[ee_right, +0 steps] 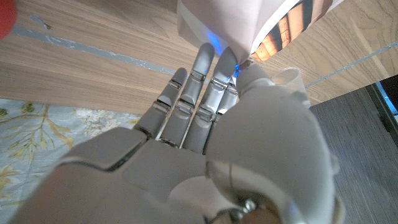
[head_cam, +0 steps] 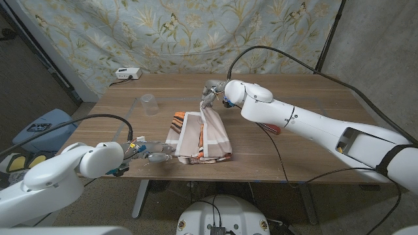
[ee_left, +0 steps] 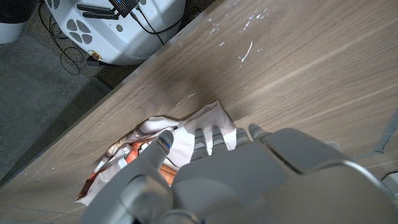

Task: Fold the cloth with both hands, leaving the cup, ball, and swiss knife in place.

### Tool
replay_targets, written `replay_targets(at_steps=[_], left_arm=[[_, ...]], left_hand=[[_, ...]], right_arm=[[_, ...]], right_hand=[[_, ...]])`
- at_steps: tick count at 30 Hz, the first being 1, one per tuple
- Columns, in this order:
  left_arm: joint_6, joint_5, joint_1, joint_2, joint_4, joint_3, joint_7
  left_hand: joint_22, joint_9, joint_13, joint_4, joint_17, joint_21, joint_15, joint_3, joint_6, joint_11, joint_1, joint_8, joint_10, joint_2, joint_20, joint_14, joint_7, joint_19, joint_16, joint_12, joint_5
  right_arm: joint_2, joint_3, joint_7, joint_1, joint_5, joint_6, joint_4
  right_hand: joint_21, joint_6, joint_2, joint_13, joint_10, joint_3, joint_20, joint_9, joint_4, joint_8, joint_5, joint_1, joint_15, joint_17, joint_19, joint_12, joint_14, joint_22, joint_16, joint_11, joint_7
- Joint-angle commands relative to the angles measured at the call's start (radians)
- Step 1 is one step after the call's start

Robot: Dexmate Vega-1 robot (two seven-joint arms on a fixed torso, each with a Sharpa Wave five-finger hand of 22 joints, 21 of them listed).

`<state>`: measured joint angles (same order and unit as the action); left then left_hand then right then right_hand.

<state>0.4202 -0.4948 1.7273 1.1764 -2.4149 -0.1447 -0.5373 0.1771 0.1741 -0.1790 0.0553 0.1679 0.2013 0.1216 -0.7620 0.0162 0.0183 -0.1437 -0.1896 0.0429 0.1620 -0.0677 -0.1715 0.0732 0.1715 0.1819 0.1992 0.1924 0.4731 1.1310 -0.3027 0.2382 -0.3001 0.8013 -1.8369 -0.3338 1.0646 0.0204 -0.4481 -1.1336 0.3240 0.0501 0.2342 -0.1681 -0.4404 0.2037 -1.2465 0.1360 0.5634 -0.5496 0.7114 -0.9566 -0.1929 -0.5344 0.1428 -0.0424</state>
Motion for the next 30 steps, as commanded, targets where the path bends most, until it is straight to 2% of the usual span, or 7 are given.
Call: replay_targets(at_steps=[1, 30], left_arm=[[-0.003, 0.007, 0.002, -0.005, 0.003, -0.004, 0.001], [-0.013, 0.026, 0.006, -0.014, 0.01, -0.013, 0.006]], left_hand=[[0.002, 0.004, -0.002, -0.004, 0.002, 0.003, -0.007, -0.002, 0.005, 0.005, -0.012, 0.004, 0.004, 0.003, 0.0, -0.039, 0.004, 0.115, -0.001, -0.004, -0.004], [0.002, 0.004, -0.002, -0.018, 0.002, 0.002, -0.007, 0.0, 0.008, 0.005, -0.022, 0.005, 0.004, 0.002, -0.001, -0.04, 0.007, 0.116, -0.001, -0.004, -0.004]], right_arm=[[-0.041, 0.019, -0.015, -0.034, 0.007, -0.031, 0.05], [-0.134, 0.051, -0.056, -0.102, 0.03, -0.096, 0.159]], right_hand=[[-0.006, 0.006, -0.001, -0.003, -0.002, -0.001, 0.043, 0.002, 0.005, -0.007, 0.006, -0.015, 0.104, 0.005, -0.014, 0.005, -0.011, -0.003, 0.003, -0.002, 0.007], [-0.014, 0.002, 0.002, -0.009, 0.006, -0.009, 0.041, 0.003, 0.007, -0.006, 0.002, -0.028, 0.104, 0.025, -0.018, 0.005, -0.019, -0.004, 0.026, -0.009, 0.011]])
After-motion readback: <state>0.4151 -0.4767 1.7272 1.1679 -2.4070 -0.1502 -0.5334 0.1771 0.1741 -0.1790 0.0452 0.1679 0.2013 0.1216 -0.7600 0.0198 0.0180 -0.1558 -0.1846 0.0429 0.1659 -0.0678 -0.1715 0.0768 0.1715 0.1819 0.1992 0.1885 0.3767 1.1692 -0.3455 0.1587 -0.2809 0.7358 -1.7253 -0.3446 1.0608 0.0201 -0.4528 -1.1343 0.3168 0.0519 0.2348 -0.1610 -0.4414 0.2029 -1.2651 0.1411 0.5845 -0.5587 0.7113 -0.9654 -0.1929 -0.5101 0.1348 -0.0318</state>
